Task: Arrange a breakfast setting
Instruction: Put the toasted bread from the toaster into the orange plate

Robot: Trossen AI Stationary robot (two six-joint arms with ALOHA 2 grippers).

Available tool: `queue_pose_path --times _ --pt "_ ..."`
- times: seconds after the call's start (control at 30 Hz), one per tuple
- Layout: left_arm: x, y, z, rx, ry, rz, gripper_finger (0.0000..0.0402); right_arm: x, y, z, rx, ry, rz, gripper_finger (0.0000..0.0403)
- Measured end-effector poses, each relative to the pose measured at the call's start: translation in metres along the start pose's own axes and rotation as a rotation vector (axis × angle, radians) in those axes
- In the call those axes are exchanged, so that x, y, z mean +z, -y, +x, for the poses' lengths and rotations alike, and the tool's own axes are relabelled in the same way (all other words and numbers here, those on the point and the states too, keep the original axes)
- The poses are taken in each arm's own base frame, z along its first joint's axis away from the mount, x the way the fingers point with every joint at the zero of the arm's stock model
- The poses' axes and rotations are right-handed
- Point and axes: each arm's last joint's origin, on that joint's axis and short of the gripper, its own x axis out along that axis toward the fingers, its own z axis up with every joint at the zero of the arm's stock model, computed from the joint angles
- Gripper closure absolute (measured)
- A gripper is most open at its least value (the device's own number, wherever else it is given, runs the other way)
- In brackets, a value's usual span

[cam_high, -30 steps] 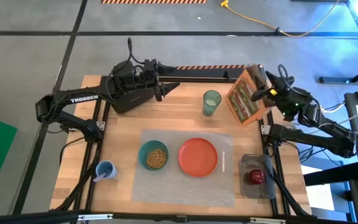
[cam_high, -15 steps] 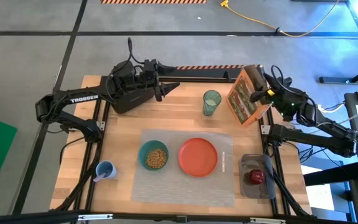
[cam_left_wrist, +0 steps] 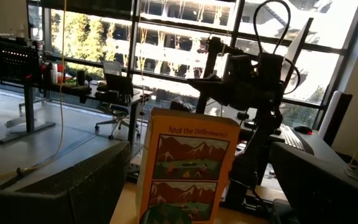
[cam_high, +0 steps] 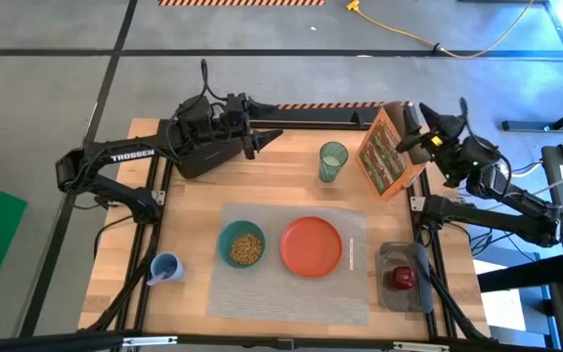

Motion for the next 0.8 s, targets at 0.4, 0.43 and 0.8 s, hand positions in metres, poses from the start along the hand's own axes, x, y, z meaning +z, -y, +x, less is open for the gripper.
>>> queue_pose_path --times 0.4,0.43,0.8 --pt "0.019 -0.001 -0.030 0.101 -0.037 0.030 0.0021 0.102 -0.013 0.010 0.225 0.114 -0.050 0.0166" --pt "0.021 0.000 -0.037 0.129 -0.061 0.044 0.0021 0.110 -0.016 0.013 0.262 0.101 -0.061 0.0166" --pt "0.016 -0.005 -0.111 0.739 -0.389 0.100 0.0067 0.136 -0.086 0.082 0.636 -0.259 -0.061 0.0166"
